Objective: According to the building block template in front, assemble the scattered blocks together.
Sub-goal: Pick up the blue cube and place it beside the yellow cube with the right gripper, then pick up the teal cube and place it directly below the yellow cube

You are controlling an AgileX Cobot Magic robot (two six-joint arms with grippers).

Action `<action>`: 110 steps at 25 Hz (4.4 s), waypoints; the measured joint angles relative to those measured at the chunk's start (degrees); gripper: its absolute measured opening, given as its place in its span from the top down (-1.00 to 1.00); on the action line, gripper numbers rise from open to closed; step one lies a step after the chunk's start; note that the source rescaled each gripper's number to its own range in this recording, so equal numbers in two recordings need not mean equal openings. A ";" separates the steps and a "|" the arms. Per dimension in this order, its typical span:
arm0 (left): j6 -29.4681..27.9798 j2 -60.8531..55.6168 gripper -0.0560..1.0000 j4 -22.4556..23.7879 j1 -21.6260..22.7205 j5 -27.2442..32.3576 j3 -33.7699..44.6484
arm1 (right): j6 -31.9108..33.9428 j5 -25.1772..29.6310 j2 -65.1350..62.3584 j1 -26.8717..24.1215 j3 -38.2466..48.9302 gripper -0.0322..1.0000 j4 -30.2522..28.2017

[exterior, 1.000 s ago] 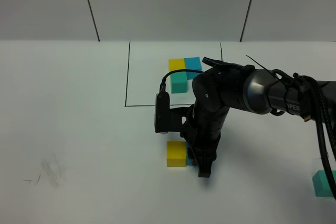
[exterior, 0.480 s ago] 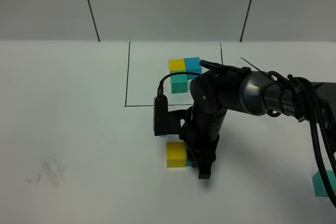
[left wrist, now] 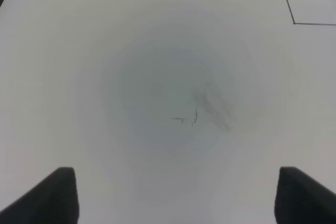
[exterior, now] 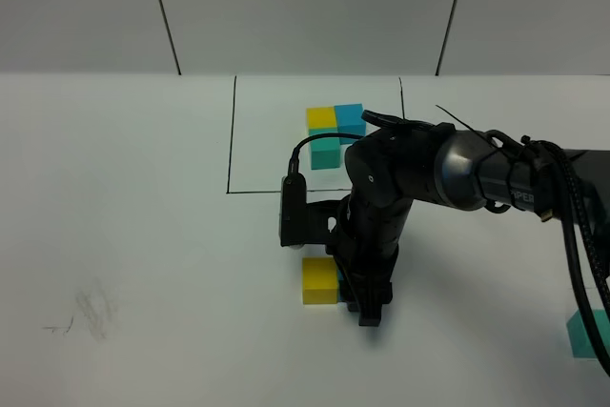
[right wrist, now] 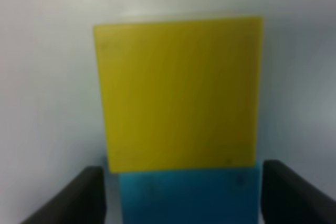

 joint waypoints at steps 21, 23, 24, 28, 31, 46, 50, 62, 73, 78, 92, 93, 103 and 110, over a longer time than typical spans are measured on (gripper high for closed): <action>0.00 0.00 -0.93 0.00 0.00 0.00 0.00 | 61.15 -12.66 -36.67 -18.93 31.60 -0.48 -9.52; 0.00 0.00 -0.93 0.00 0.00 0.00 0.00 | 61.78 -12.70 -38.24 -21.68 34.35 -0.48 -10.20; 0.00 0.00 -0.93 0.00 0.00 0.00 0.00 | 62.07 -12.52 -38.75 -23.04 35.28 -0.48 -10.34; 0.00 0.00 -0.93 0.00 0.00 0.00 0.00 | 63.95 -10.78 -39.09 -27.11 37.79 -0.48 -10.40; 0.00 0.00 -0.93 0.00 0.00 0.00 0.00 | 64.51 -10.59 -39.09 -29.53 38.90 -0.48 -10.40; 0.00 0.00 -0.93 0.00 0.00 0.00 0.00 | 63.81 -13.73 -36.08 -33.28 42.82 -0.47 -10.34; -0.05 0.00 -0.93 0.00 0.00 0.00 0.00 | 63.81 -14.47 -33.94 -33.28 42.82 -0.47 -10.28; -0.09 0.00 -0.93 0.00 0.00 0.00 0.00 | 63.81 -18.52 -27.50 -33.28 42.82 -0.47 -8.92; -0.09 0.00 -0.93 0.00 0.00 0.00 0.00 | 63.81 -18.74 -25.78 -33.28 42.82 0.77 -8.75; -0.09 0.00 -0.93 0.00 0.00 0.00 0.00 | 63.53 -18.50 -25.78 -33.28 42.76 0.91 -8.69; -0.09 0.00 -0.93 0.00 0.00 0.00 0.00 | 71.02 -8.19 -45.90 -25.56 42.82 0.91 -7.40; -0.09 0.00 -0.93 0.00 0.00 0.00 0.00 | 72.68 -7.90 -47.25 -23.19 42.82 0.91 -6.85; -0.09 0.00 -0.93 0.00 0.00 0.00 0.00 | 102.71 -6.69 -44.07 -0.16 41.68 0.91 -9.93; -0.09 0.00 -0.93 0.00 0.00 0.00 0.00 | 117.71 4.09 -32.18 11.56 28.28 0.91 -16.78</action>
